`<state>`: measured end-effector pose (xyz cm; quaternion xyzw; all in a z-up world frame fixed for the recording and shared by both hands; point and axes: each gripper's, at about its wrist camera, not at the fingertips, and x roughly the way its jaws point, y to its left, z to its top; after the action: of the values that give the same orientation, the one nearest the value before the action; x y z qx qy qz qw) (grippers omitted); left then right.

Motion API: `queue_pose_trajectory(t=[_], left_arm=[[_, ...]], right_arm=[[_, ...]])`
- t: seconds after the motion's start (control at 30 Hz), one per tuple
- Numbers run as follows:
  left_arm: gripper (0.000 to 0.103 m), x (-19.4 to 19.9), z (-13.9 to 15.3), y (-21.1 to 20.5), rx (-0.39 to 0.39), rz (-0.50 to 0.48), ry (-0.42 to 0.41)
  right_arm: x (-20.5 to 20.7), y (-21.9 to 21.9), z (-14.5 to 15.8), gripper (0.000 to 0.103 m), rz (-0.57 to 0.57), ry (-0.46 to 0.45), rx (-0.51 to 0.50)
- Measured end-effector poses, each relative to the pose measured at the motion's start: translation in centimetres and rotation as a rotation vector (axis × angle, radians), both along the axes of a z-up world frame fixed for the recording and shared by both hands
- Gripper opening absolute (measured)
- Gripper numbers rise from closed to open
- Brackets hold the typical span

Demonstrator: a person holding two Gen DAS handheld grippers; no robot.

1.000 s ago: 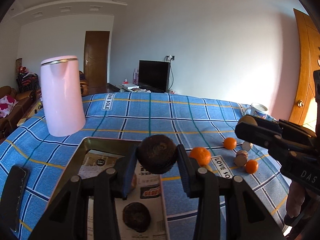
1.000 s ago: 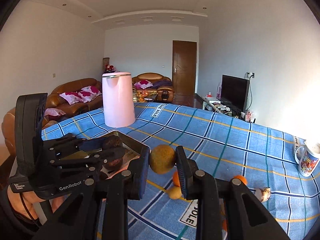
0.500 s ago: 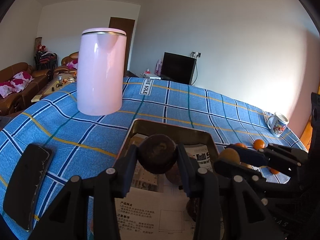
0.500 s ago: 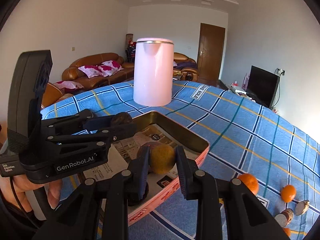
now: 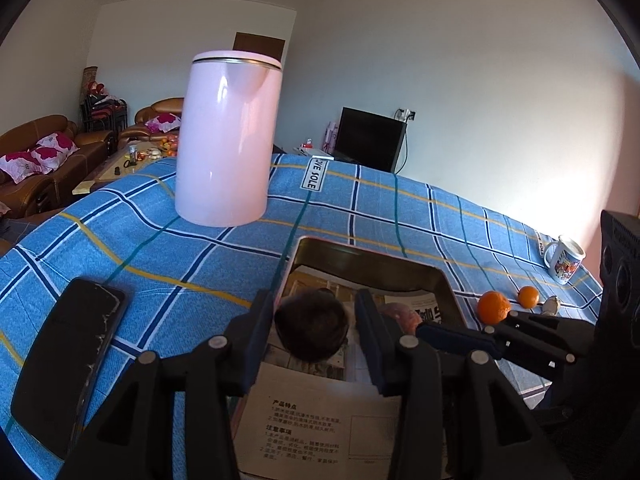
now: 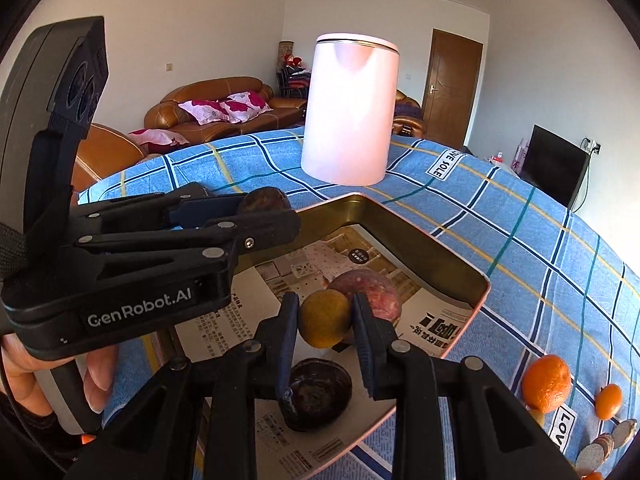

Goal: Organize fruits
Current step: 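Open both tools to drop the fruits into the tin box, then grasp the large orange with the right tool while the left tool grasps a small yellow fruit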

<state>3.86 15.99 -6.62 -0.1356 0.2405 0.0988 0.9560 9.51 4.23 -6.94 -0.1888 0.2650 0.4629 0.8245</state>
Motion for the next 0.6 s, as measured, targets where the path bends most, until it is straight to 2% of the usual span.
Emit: queue_pose_trajectory(t=[0.03, 0.07, 0.1, 0.17, 0.3, 0.4, 0.6], left_arm=[[0.047, -0.1, 0.1, -0.1, -0.002, -0.001, -0.005], [0.052, -0.1, 0.3, -0.3, 0.001, -0.003, -0.012], [0.057, -0.2, 0.5, -0.6, 0.005, -0.009, -0.021], [0.06, -0.3, 0.9, -1.5, 0.011, -0.027, -0.032], [0.06, -0.1, 1.7, -4.6, 0.036, -0.105, -0.049], [0.065, 0.7, 2.0, -7.6, 0.047, -0.192, -0.043], [0.065, 3.2, 1.7, -13.3, 0.086, -0.326, 0.005]], right_arm=[[-0.1, -0.1, 0.0, 0.043, -0.001, -0.004, 0.005], [-0.1, -0.4, 0.1, 0.058, -0.011, -0.01, 0.013], [-0.1, -0.9, 0.3, 0.064, -0.022, -0.014, 0.029], [-0.1, -2.3, 0.8, 0.064, -0.035, -0.014, 0.058], [0.2, -7.0, 1.6, 0.064, -0.115, -0.047, 0.068], [1.4, -12.4, 1.8, 0.065, -0.222, -0.03, 0.081], [4.4, -22.1, 0.7, 0.067, -0.48, 0.027, 0.066]])
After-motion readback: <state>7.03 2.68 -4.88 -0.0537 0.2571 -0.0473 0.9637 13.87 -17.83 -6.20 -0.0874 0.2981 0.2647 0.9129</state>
